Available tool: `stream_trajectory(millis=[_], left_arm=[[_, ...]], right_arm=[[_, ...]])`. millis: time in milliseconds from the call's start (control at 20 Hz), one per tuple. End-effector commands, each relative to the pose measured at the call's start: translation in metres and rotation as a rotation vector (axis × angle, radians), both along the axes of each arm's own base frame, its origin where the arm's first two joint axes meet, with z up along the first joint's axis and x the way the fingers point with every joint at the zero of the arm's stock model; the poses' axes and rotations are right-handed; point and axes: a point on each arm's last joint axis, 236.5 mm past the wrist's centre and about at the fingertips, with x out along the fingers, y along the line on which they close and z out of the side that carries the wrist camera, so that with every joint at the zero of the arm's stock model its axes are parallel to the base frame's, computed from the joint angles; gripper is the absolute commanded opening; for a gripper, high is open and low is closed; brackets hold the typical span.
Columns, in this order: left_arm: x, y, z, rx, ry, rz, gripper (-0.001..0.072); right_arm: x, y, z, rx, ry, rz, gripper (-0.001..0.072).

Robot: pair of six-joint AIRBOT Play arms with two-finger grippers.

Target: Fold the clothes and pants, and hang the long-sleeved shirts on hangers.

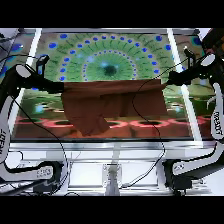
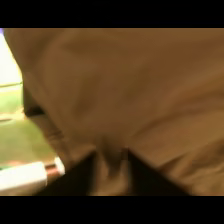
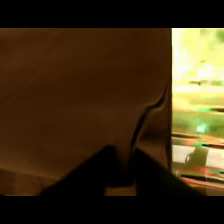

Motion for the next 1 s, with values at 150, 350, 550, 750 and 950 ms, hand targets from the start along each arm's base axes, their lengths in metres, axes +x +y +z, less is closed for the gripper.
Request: stream_trajectory(millis=[150, 350, 550, 750, 950], left_arm=[[0.0, -0.015, 0.02, -0.075, -0.019, 0.005, 0.0702], [-0.011, -0.009, 0.069, -0.059, -0.108, 0.0, 0.0572], [-0.042, 0.034, 0.13, 0.108, -0.235, 0.029, 0.0539], [-0.077, 0.056, 0.198, 0.173, -0.41, 0.102, 0.0539], [-0.114, 0.055, 0.219, 0.185, -0.434, 0.118, 0.0539]], right_arm=[[-0.007, 0.002, 0.024, -0.003, -0.001, 0.024, 0.0429], [-0.015, -0.005, 0.09, -0.081, -0.13, 0.035, 0.0375], [-0.062, 0.004, 0.179, -0.148, -0.28, 0.078, 0.0359], [-0.144, 0.008, 0.247, -0.27, -0.399, 0.106, 0.0318], [-0.226, -0.002, 0.247, -0.403, -0.444, 0.043, 0.0309]])
